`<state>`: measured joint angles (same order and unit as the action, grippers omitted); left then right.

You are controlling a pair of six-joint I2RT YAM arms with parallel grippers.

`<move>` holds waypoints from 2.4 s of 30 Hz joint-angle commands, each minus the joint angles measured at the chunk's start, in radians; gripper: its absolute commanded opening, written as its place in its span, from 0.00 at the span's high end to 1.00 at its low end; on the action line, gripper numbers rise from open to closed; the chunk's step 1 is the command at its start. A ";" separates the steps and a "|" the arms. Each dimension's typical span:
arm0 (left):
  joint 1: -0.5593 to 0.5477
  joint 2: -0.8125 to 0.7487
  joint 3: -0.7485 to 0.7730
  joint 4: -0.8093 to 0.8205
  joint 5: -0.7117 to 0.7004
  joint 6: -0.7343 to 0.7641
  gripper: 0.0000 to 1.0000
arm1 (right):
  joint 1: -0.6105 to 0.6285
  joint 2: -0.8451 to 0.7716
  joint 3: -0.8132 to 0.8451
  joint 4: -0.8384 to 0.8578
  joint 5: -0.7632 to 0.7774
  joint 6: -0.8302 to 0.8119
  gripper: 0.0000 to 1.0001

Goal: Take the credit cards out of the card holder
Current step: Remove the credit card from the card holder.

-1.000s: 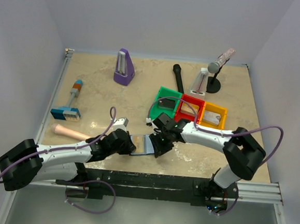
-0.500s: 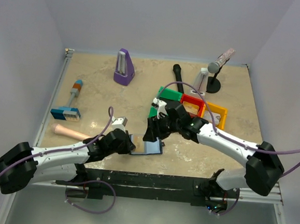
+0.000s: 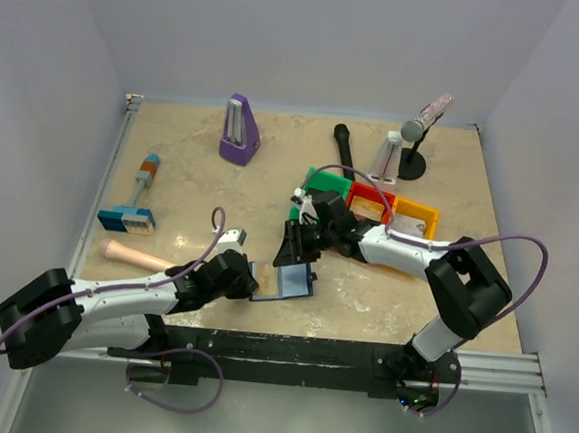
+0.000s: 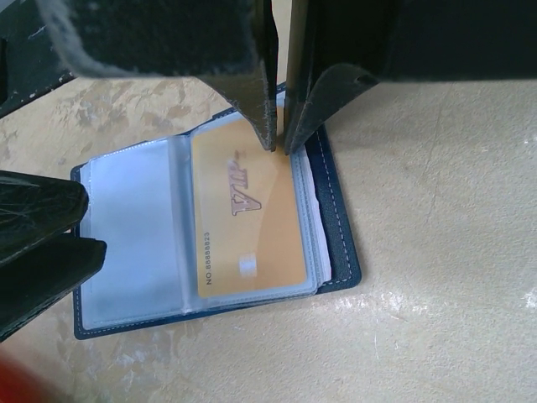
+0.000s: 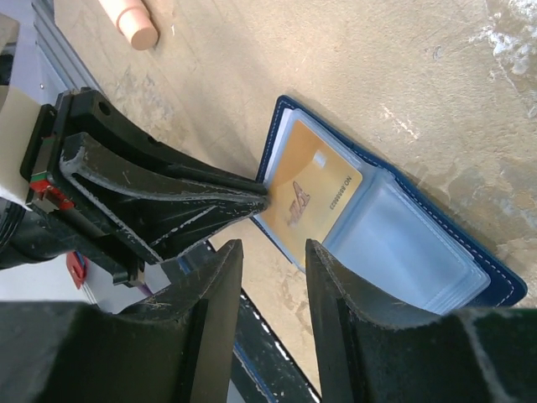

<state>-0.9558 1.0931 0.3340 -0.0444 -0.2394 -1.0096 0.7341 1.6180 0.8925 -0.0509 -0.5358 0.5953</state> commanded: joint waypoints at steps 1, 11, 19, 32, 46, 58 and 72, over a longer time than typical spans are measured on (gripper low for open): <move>0.005 0.011 0.005 0.012 -0.024 0.014 0.87 | 0.004 0.019 -0.007 0.025 -0.016 -0.003 0.59; 0.005 0.017 -0.003 0.020 -0.023 -0.001 0.88 | 0.011 0.100 -0.001 0.016 -0.046 -0.009 0.61; 0.005 0.021 -0.010 0.028 -0.020 -0.006 0.88 | 0.021 0.135 -0.003 0.028 -0.046 -0.002 0.63; 0.005 0.021 -0.026 0.069 -0.003 -0.011 0.88 | 0.030 0.172 -0.018 0.079 -0.058 0.035 0.64; 0.005 0.045 -0.036 0.078 0.002 -0.023 0.88 | 0.027 0.163 -0.070 0.197 -0.113 0.089 0.64; 0.005 0.034 -0.043 0.074 -0.003 -0.029 0.88 | 0.007 0.143 -0.112 0.307 -0.165 0.135 0.64; 0.003 0.042 -0.041 0.090 0.006 -0.020 0.88 | 0.005 0.154 -0.113 0.387 -0.236 0.152 0.66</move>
<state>-0.9554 1.1149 0.3122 0.0216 -0.2401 -1.0294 0.7254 1.7824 0.7704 0.2707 -0.6834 0.7334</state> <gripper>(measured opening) 0.123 0.350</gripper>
